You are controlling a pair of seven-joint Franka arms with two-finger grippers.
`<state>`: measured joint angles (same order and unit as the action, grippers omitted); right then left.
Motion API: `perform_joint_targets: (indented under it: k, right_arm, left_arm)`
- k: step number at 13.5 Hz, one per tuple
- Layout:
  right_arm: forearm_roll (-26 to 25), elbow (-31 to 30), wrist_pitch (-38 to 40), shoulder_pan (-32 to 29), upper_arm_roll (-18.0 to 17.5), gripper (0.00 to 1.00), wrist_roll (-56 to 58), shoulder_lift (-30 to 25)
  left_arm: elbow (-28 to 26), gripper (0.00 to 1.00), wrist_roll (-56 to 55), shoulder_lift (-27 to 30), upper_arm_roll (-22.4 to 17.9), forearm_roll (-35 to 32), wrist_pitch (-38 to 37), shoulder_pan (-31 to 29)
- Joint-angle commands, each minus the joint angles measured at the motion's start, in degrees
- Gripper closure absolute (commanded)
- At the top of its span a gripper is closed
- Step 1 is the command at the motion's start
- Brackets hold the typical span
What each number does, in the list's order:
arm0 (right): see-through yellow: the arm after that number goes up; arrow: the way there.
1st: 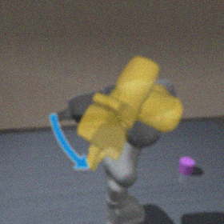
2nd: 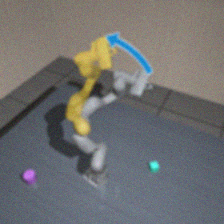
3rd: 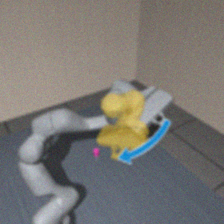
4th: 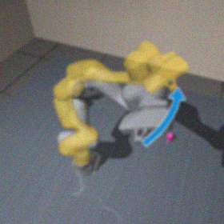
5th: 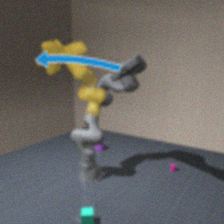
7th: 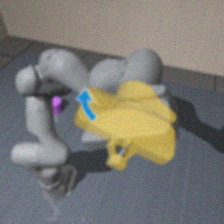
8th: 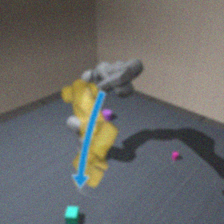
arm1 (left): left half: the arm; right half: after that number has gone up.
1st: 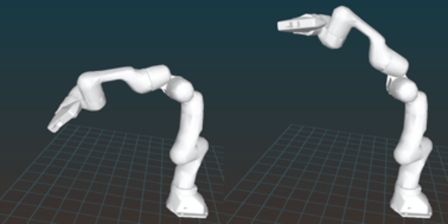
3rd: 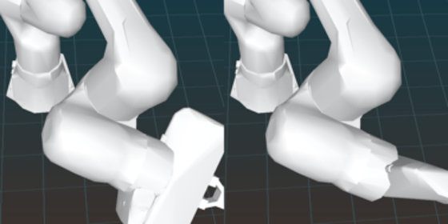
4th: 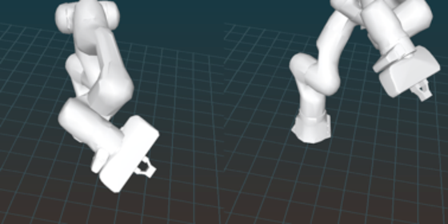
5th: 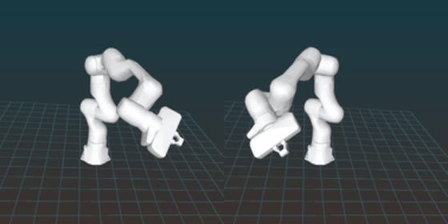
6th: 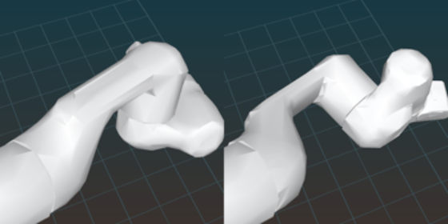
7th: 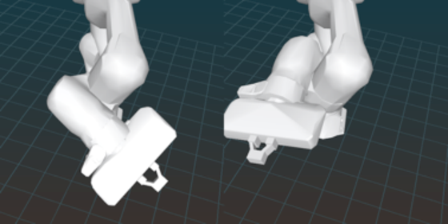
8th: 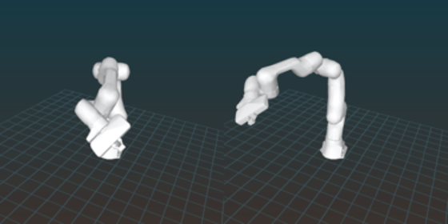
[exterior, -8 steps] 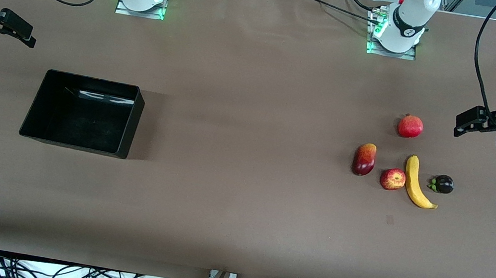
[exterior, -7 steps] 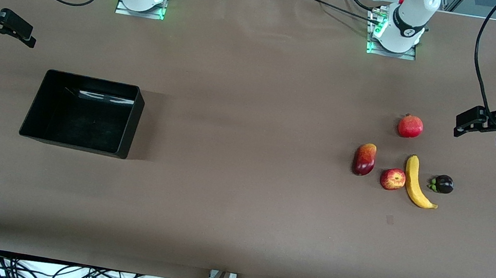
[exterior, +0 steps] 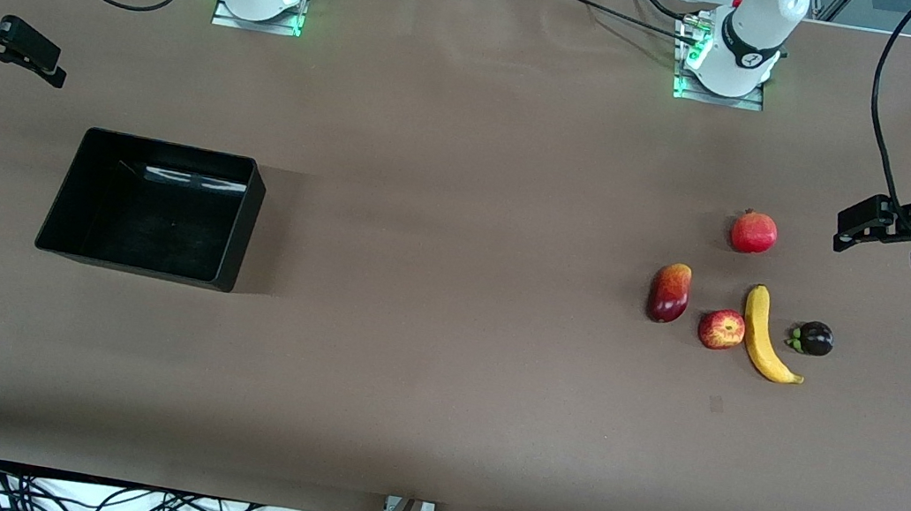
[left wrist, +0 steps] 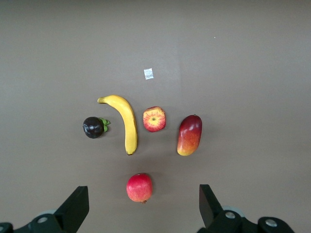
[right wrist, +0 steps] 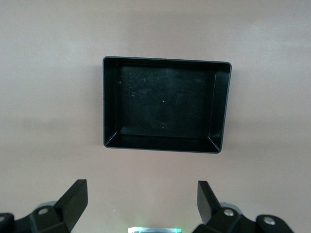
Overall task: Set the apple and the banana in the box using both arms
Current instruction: 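Move the right gripper toward the edge of the black box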
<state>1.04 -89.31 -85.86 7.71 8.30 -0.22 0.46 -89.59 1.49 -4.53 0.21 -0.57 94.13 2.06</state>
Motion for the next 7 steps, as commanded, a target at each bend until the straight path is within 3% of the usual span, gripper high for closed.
perform_joint_targets:
  k: [1, 4, 7]
  right_arm:
    - [1.2, 1.4, 4.2, 0.0, -0.1, 0.0, -0.1, 0.8]
    - [1.2, 1.4, 5.0, -0.2, 0.0, 0.0, 0.4, 0.8]
    - [0.1, 1.7, 4.4, -0.2, 0.0, 0.0, 0.0, 4.3]
  left_arm:
    - [0.6, 0.0, -0.2, -0.2, 0.0, 0.8, -0.8, 0.1]
    - [0.6, 0.0, -0.2, -0.6, 0.0, 0.8, -0.8, 0.1]
    - [0.6, 0.0, -0.2, -0.7, 0.0, 0.8, -0.8, 0.1]
